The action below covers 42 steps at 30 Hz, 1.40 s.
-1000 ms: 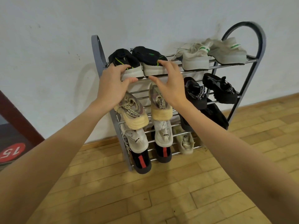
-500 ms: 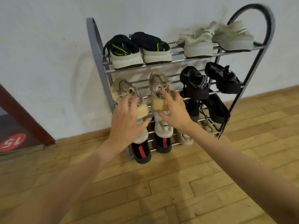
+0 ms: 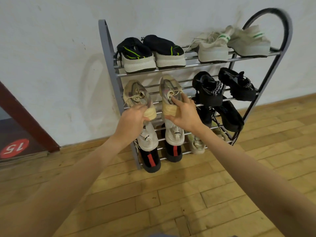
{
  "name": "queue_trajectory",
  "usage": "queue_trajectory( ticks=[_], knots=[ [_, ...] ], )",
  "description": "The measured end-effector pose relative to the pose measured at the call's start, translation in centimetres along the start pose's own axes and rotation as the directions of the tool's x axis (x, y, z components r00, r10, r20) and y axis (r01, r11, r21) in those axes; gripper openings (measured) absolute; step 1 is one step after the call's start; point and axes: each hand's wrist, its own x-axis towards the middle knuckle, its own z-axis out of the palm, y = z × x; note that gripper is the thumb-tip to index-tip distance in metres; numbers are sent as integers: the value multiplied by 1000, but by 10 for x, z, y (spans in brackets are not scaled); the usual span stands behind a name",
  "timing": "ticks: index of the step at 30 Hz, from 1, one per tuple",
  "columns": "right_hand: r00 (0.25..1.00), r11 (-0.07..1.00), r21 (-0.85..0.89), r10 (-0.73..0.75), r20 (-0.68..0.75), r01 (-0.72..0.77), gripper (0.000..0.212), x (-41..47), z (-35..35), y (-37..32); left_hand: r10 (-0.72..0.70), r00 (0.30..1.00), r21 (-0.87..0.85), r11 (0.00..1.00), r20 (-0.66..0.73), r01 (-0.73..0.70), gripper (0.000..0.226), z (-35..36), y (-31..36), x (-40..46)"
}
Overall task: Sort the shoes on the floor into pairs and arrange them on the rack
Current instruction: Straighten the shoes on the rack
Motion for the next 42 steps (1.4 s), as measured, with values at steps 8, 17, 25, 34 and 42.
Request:
queue_trajectory(
  ticks=[8,17,25,34,42],
  knots=[
    [992,997,35,-66,107,63,79,17,14,-19,-61,997,23,998,-48,62,32,-5,-15,5],
    [984,987,99,-136,111,126,77,27,18,-7,-64,996,-3,998,-54,64,37,2,-17,6],
    [896,958,-9,-272,-351,288,20,-71,48,30,87,973,89,994,-213,-69,26,42,-10,-65],
    [957,975,-89,217,194,-203,91,-67,108,49,-167,948,143,981,273,131,67,110,-16,-69],
    [974,977,-85,203,105,-195,59,-48,125,61,-109,957,57,994,268,98,48,110,-31,-66]
  ],
)
